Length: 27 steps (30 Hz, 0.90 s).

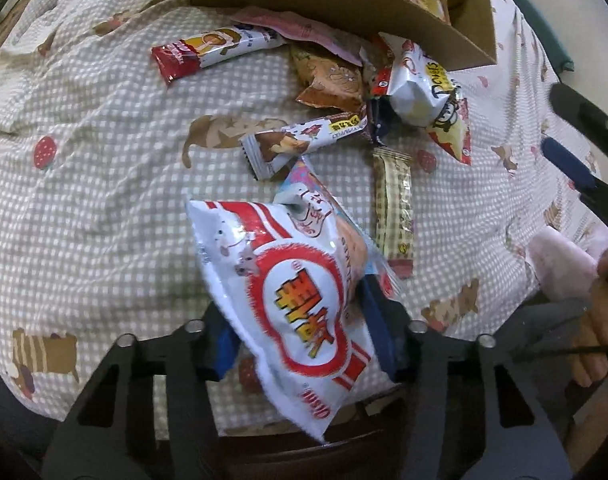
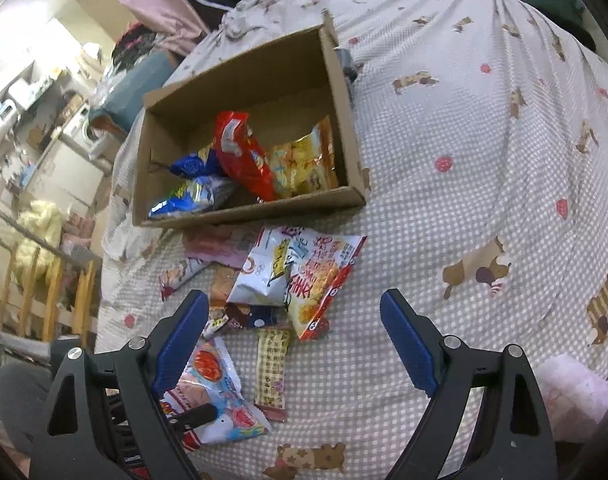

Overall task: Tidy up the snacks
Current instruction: 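Grasp the white-red bag from the pile with the left gripper, then lift the white-red bag with the left gripper while the right grasps the checkered bar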

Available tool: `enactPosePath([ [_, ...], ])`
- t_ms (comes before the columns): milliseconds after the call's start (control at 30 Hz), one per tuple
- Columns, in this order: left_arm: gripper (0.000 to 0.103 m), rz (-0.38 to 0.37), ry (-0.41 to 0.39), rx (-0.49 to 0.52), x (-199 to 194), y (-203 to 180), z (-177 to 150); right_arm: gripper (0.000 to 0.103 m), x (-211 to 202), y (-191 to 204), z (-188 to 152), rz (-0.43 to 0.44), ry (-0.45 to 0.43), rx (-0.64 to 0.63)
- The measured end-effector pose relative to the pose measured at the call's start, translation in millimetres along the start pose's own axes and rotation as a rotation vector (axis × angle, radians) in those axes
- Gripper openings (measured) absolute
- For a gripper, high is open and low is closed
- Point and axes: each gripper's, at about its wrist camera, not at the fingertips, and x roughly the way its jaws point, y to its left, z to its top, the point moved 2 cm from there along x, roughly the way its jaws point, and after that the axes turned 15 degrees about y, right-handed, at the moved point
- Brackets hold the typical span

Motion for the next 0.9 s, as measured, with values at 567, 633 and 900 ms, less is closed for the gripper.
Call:
enactPosePath([
  [567, 0.030, 0.060, -0.210, 0.015, -90, 34, -21, 0.069, 97, 21, -21, 0.039, 0.404, -0.004],
  [633, 0.030, 0.060, -0.224, -0.022, -89, 40, -17, 0.062, 107, 23, -23, 0.035, 0.428, -0.005],
  [900, 0.030, 0.139, -0.291, -0.062, -83, 45, -3, 0.044, 129, 37, -30, -0.078, 0.462, -0.076],
])
